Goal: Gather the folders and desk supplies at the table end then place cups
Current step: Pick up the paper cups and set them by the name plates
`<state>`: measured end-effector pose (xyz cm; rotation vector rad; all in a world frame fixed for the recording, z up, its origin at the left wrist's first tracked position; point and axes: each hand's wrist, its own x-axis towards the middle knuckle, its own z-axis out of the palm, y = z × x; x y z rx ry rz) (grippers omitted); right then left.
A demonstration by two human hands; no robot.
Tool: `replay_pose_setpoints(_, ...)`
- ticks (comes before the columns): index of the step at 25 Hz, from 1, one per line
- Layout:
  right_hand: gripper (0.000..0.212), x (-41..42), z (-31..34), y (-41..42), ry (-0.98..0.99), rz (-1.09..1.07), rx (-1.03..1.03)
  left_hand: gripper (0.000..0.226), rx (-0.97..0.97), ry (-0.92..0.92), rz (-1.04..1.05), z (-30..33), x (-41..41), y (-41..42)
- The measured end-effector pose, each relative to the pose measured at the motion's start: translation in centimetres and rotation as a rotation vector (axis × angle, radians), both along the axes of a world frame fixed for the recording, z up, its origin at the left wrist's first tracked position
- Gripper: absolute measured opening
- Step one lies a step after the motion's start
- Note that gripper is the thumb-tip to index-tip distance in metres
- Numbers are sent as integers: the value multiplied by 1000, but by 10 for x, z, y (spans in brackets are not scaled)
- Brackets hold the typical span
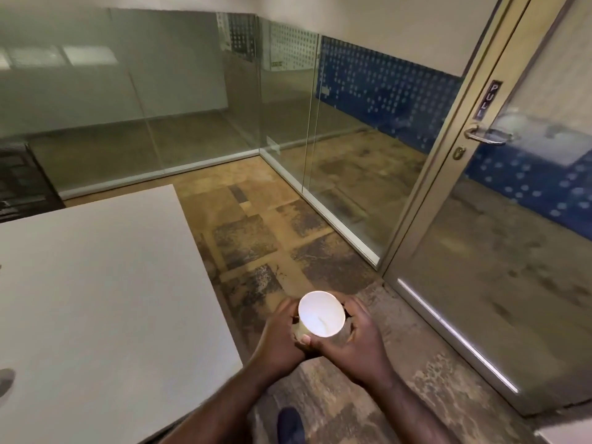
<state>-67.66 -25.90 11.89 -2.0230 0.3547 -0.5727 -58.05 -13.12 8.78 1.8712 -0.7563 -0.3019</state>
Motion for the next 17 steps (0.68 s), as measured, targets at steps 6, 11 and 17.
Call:
replay_pose_setpoints(6, 65, 112, -10, -71, 13, 23, 38, 68, -49, 109, 63, -10, 98, -71)
replay_pose_setpoints(11, 68, 208, -6, -113, 13, 50, 34, 80, -9, 68, 113, -7, 184, -100)
replay_pose_setpoints(17, 66, 328, 2, -157, -30, 171, 21, 86, -26, 37, 218, 3, 285, -120)
